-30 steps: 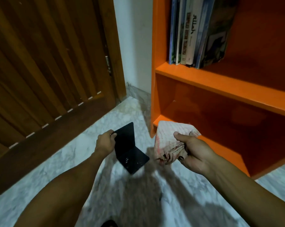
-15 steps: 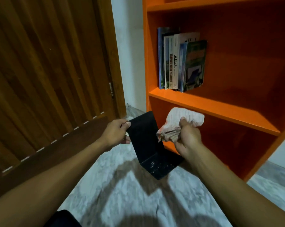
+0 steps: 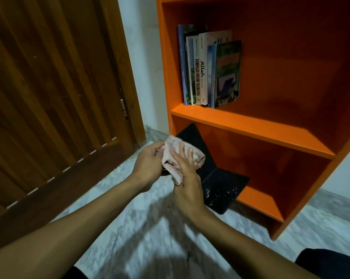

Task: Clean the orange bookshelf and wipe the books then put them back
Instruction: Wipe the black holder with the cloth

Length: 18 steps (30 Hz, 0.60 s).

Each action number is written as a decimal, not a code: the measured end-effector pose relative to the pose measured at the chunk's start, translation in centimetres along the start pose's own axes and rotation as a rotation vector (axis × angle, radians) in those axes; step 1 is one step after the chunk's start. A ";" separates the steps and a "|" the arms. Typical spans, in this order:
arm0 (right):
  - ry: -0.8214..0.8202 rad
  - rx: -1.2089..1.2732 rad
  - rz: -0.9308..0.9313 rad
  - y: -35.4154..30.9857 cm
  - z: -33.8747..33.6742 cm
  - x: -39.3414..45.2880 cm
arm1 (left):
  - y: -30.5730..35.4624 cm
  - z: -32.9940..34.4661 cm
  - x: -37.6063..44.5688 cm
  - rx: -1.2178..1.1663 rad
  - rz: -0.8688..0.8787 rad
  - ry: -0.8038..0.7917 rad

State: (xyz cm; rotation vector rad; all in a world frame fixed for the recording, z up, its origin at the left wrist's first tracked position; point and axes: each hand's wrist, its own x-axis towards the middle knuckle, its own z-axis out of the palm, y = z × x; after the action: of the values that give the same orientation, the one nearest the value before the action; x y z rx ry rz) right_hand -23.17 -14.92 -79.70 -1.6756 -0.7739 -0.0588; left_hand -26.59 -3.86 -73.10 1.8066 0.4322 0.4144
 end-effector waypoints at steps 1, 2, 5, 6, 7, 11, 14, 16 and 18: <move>-0.038 0.023 0.006 0.1 0.2 -0.5 | -0.1 -0.5 0.3 0.019 0.003 0.036; -0.090 0.025 0.024 0.2 0.3 -1.0 | -0.3 -1.0 0.6 0.047 0.011 0.069; -0.240 0.039 0.168 0.6 0.5 -2.0 | -0.7 -2.8 1.2 0.111 0.033 0.117; -0.252 0.074 0.215 0.3 0.5 -2.2 | -0.8 -3.2 1.2 0.107 0.029 0.125; -0.245 0.137 0.250 -0.4 0.5 -2.2 | -0.8 -3.5 1.1 0.104 0.016 0.135; -0.119 0.414 0.395 -2.9 -0.4 -0.3 | -1.1 -4.4 0.6 0.151 -0.019 0.172; 0.017 0.461 0.405 -3.8 -2.2 1.6 | -1.1 -4.5 0.2 0.035 -0.094 0.126; 0.113 0.412 0.370 -3.5 -3.2 2.8 | -0.9 -4.0 -0.2 0.010 -0.100 0.094; 0.134 0.381 0.335 -2.8 -3.2 3.9 | -0.6 -3.0 -0.6 -0.010 -0.090 0.054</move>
State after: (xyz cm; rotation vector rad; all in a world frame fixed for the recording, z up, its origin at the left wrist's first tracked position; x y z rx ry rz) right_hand -20.42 -15.91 -74.73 -1.3986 -0.3677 0.1980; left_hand -28.61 -1.55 -72.89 1.7624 0.5466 0.4026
